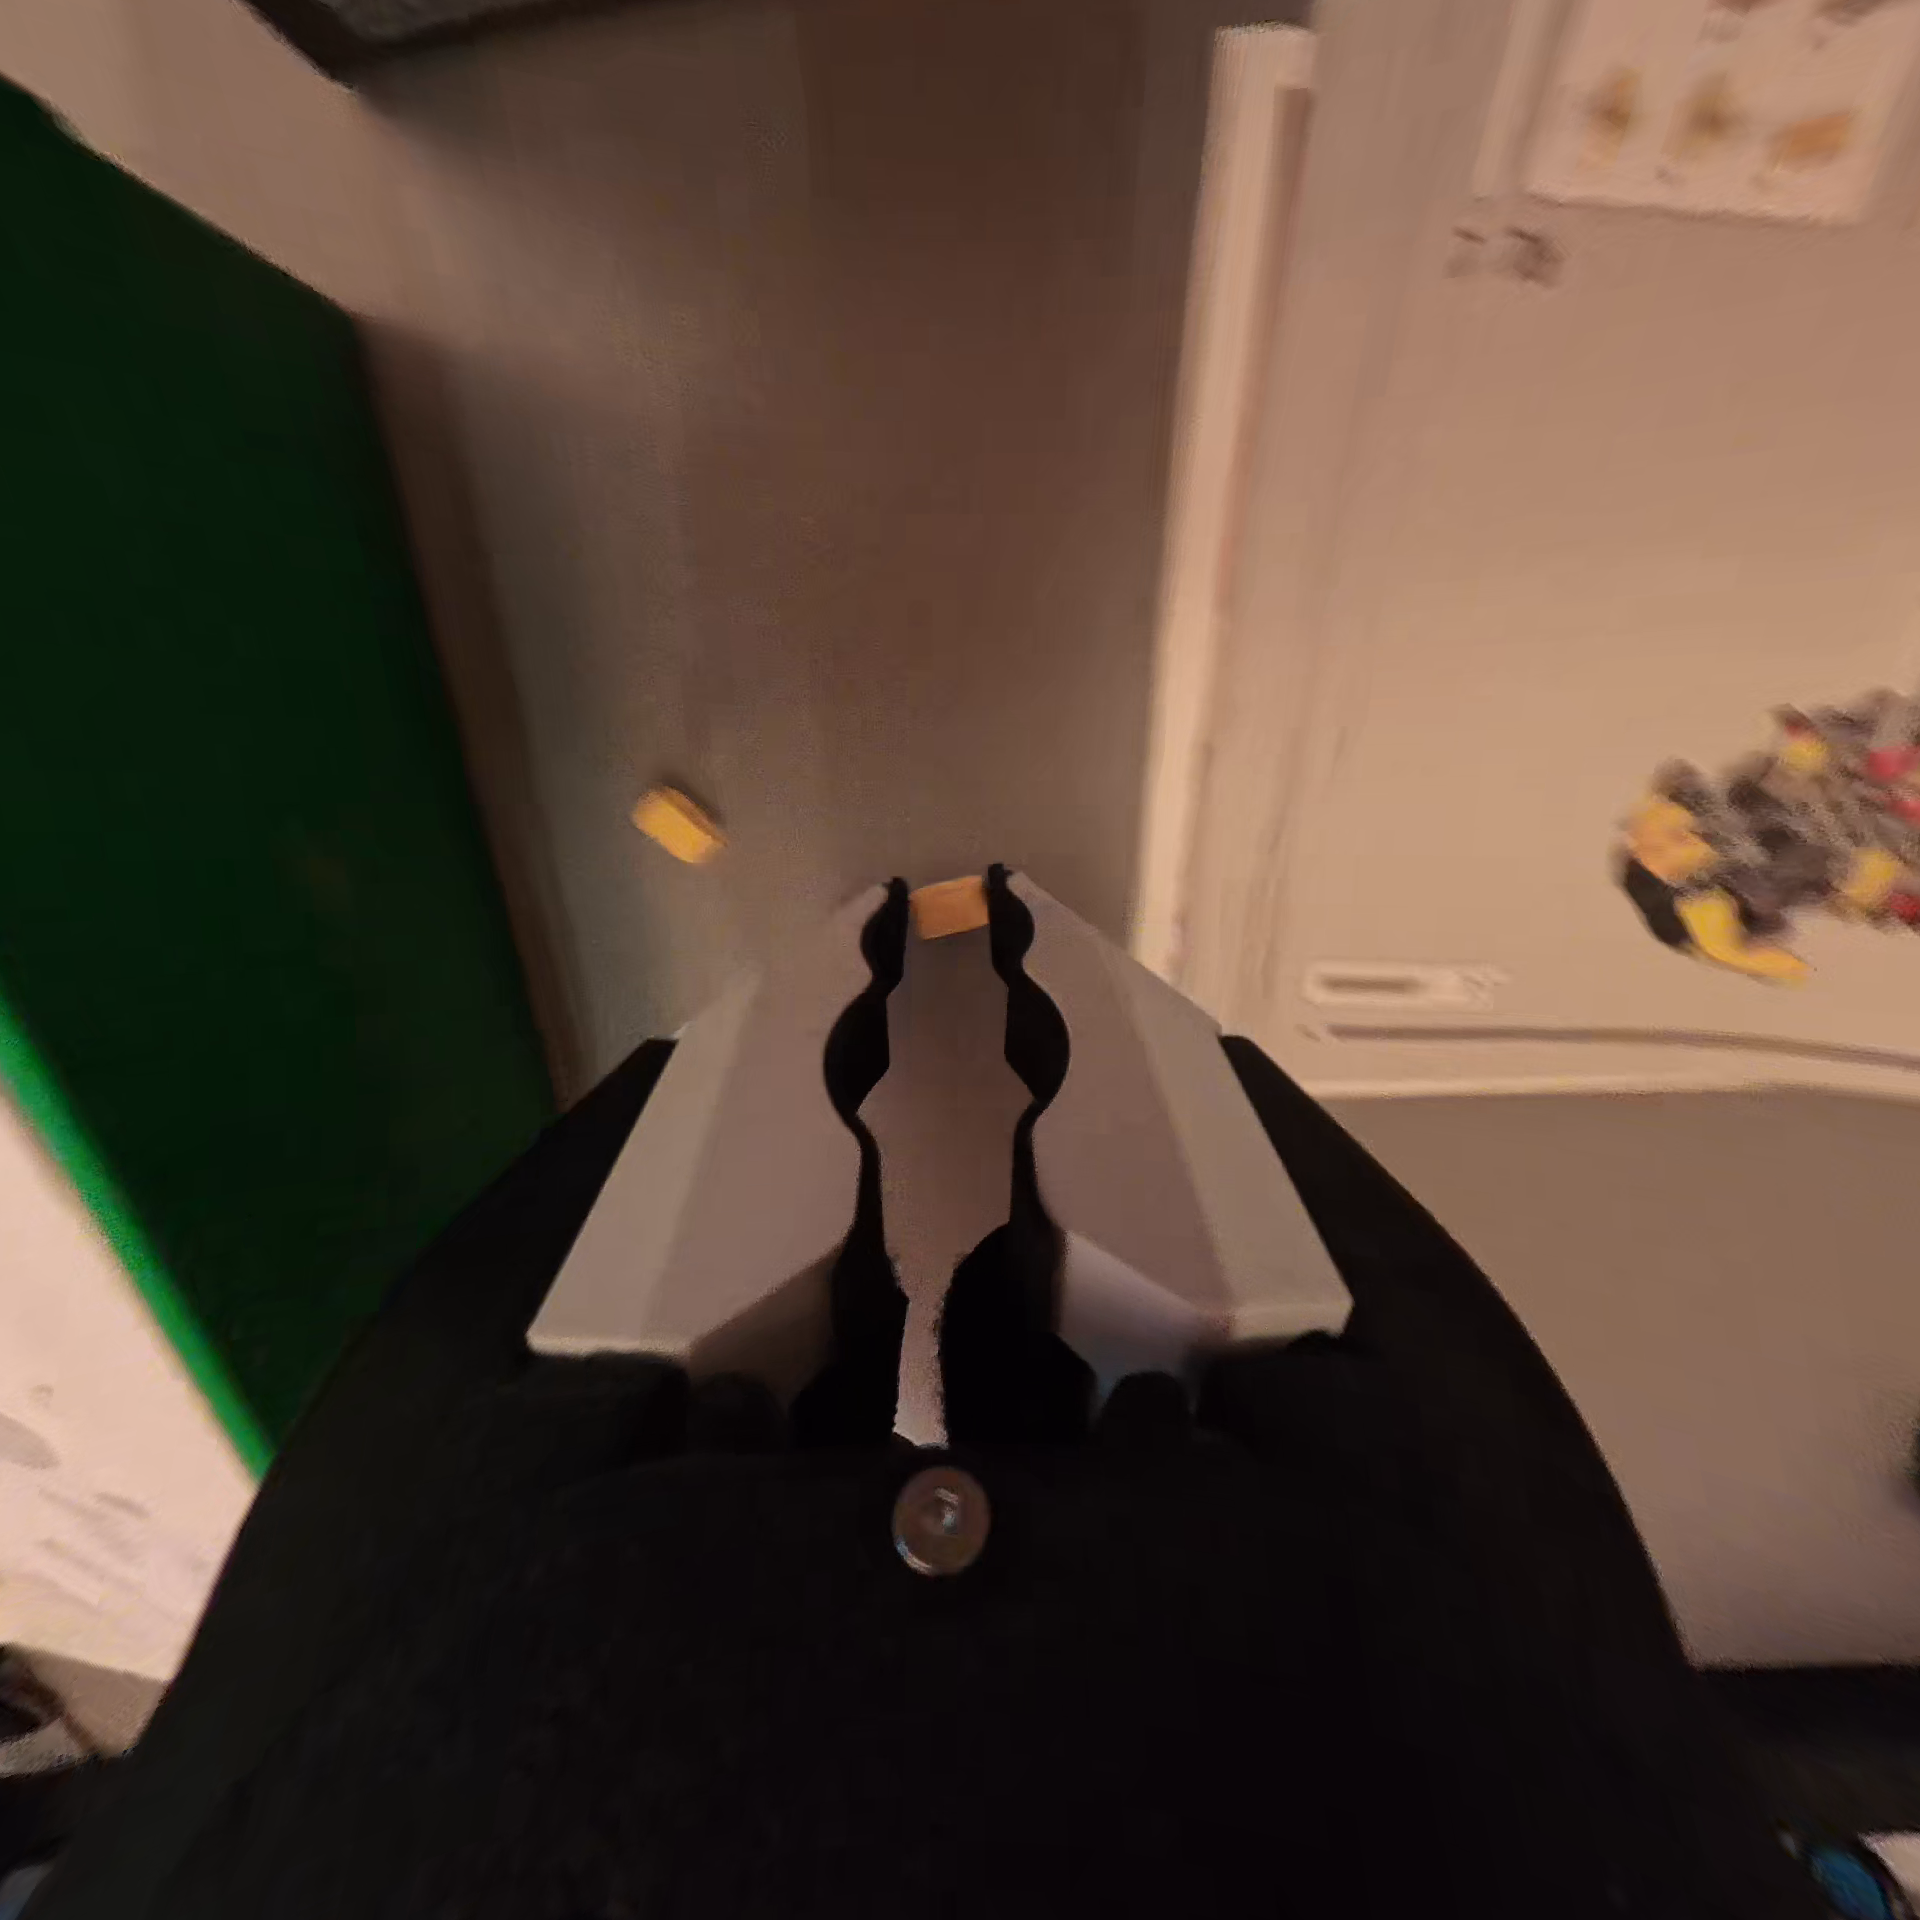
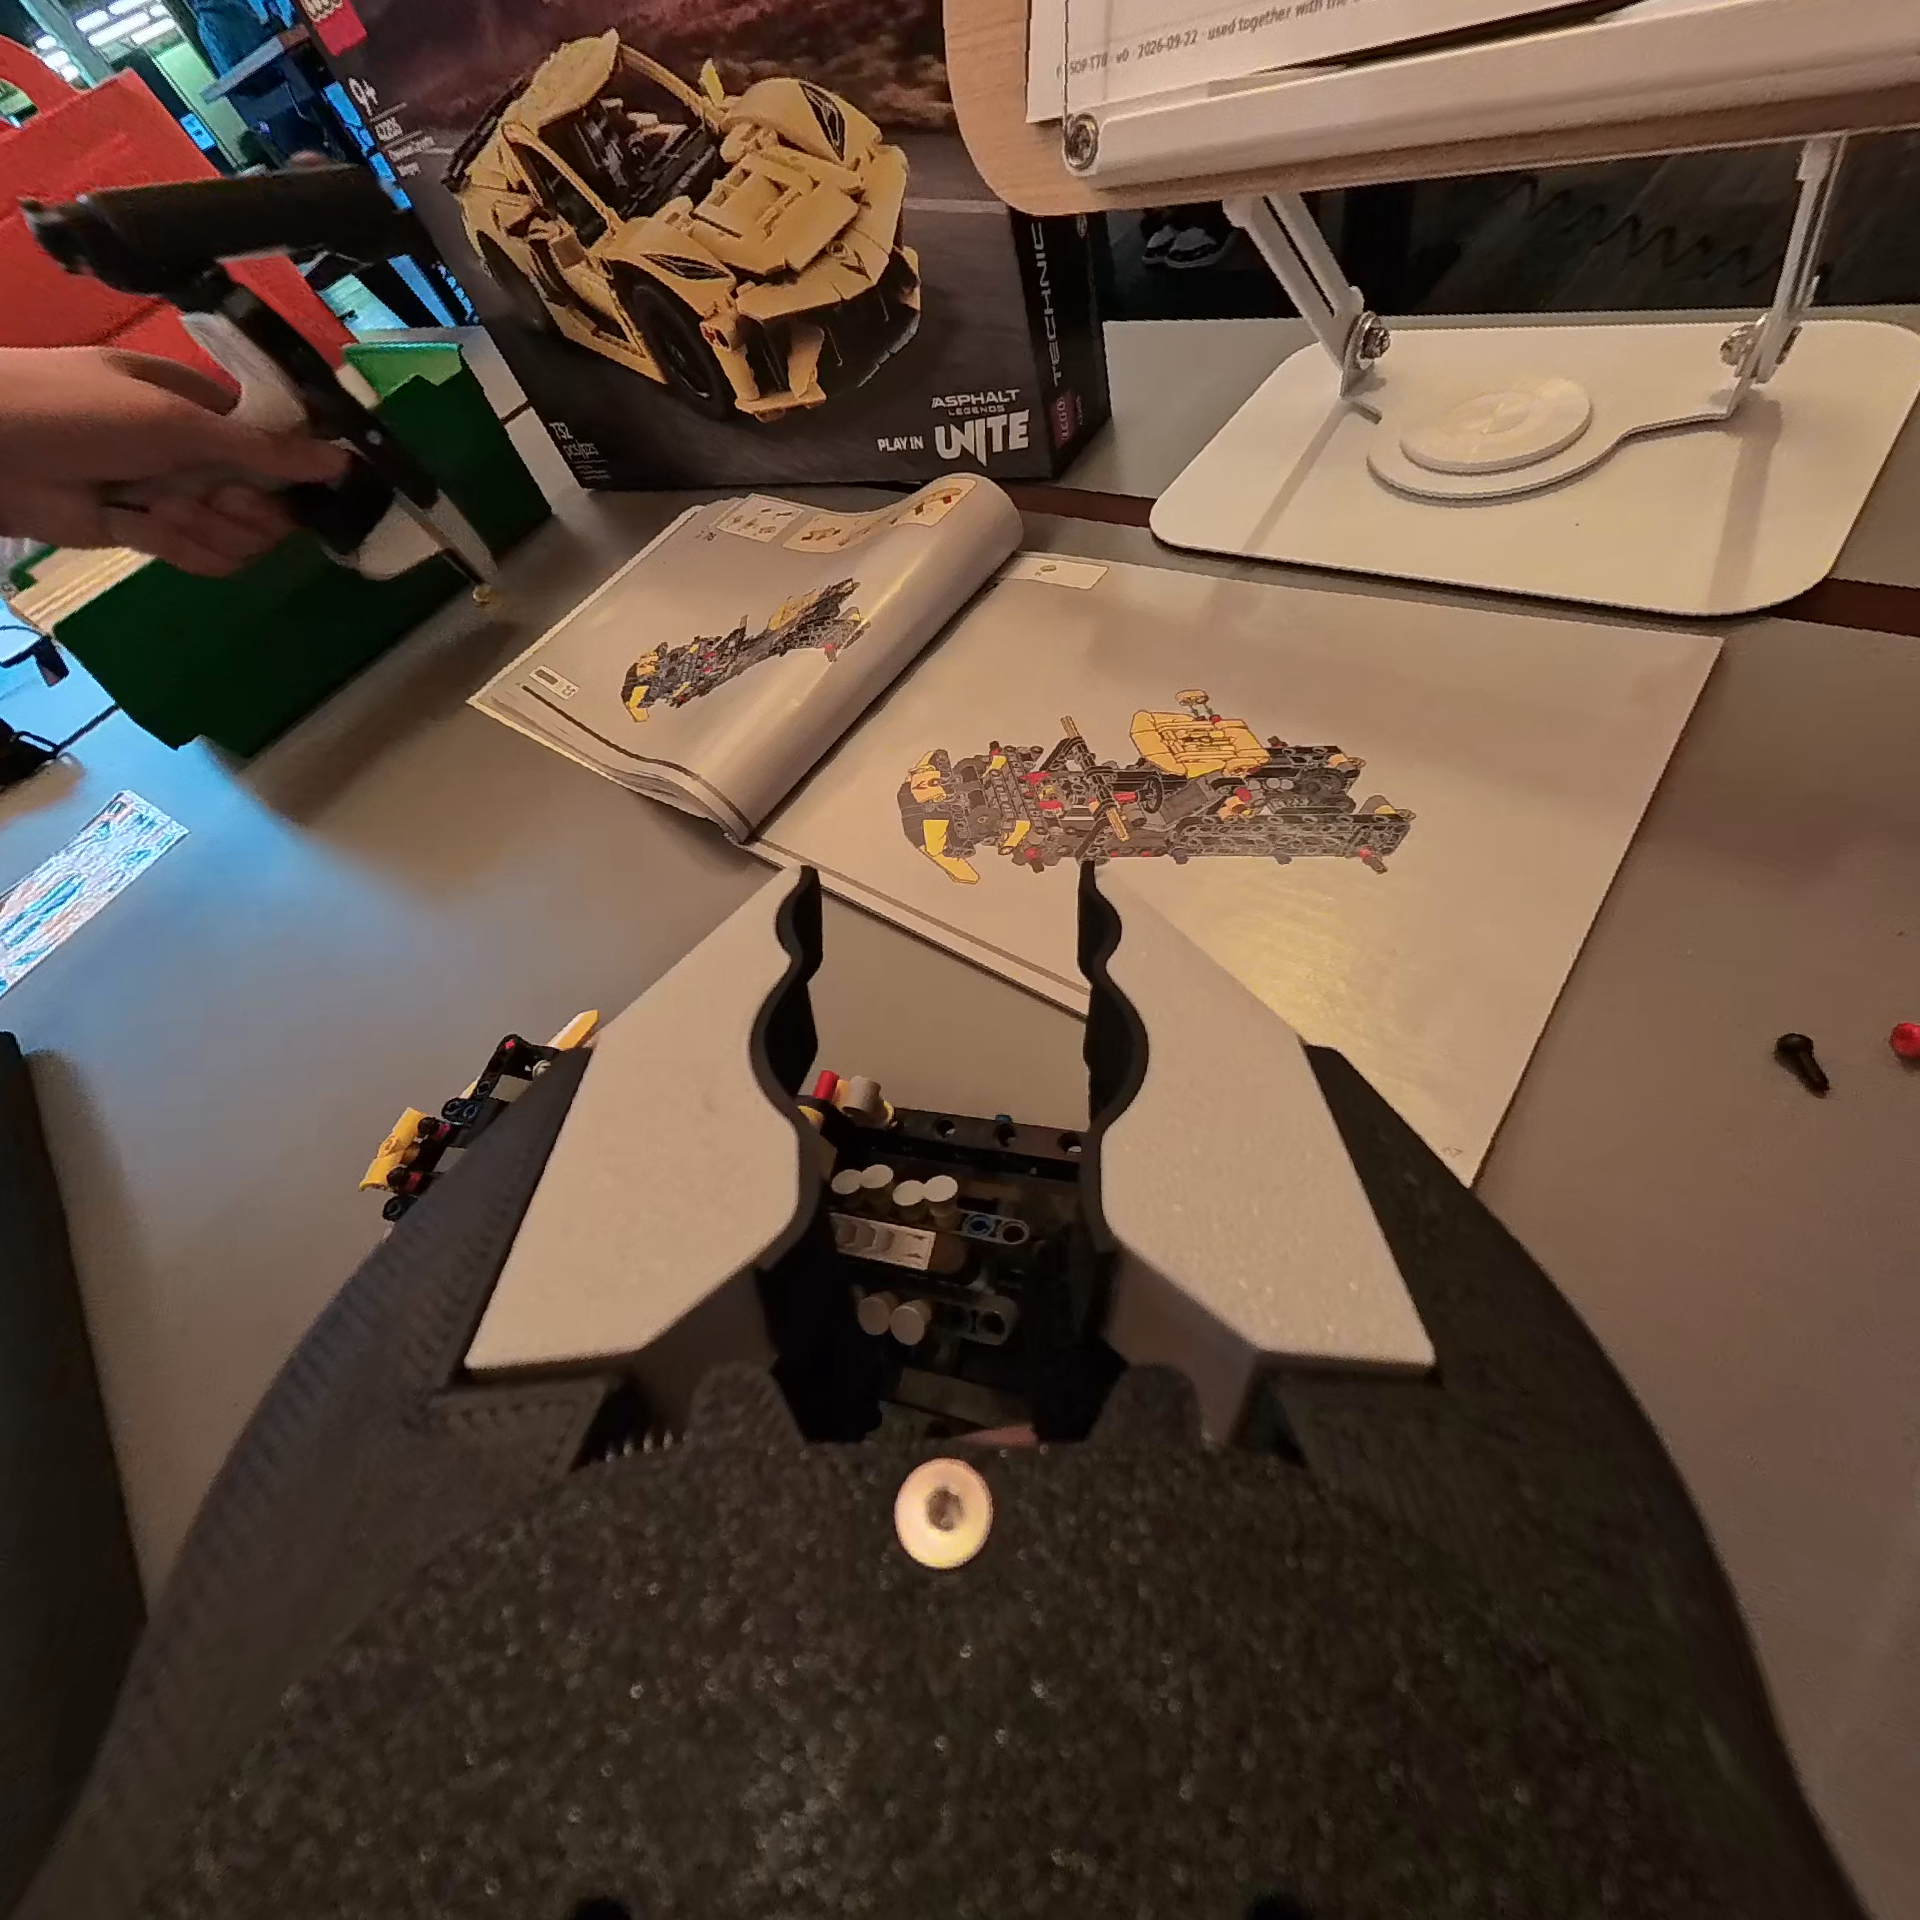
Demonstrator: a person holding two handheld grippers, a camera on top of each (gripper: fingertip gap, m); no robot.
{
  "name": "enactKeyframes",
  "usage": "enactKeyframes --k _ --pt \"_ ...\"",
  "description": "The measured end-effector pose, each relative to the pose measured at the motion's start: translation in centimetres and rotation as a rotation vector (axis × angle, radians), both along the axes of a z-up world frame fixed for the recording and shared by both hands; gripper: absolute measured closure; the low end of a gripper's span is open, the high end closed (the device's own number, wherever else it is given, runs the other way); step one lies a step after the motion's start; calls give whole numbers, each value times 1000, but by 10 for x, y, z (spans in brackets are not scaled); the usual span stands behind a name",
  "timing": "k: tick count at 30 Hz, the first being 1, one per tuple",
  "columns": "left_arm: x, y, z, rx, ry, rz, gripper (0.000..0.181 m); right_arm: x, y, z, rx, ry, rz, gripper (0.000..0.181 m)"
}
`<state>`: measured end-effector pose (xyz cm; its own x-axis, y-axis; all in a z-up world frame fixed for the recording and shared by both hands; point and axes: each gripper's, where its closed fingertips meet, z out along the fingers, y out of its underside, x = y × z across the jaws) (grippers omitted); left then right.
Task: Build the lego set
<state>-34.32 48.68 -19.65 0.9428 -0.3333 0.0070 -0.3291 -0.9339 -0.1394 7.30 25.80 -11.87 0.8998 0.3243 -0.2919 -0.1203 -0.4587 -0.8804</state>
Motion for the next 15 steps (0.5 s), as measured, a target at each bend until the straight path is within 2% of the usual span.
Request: enactKeyframes --k 2,5,9,12,15 --pt "26 -29 8 9 -65 -53 165 0 0 0 1 -4 0 133" --pt "75 -97 14 0 -166 -168 166 1 0 -1 0 -13 -4 133" --pt "122 -185 7 24 -134 -383 166 0 0 -1 -3 -18 -2 133" --pt "143 -224 -4 30 -97 -476 166 -1 0 -1 -2 -33 -2 133" --pt "156 -241 -11 38 -91 -517 166 -2 0 -1 -2 -39 -1 133"
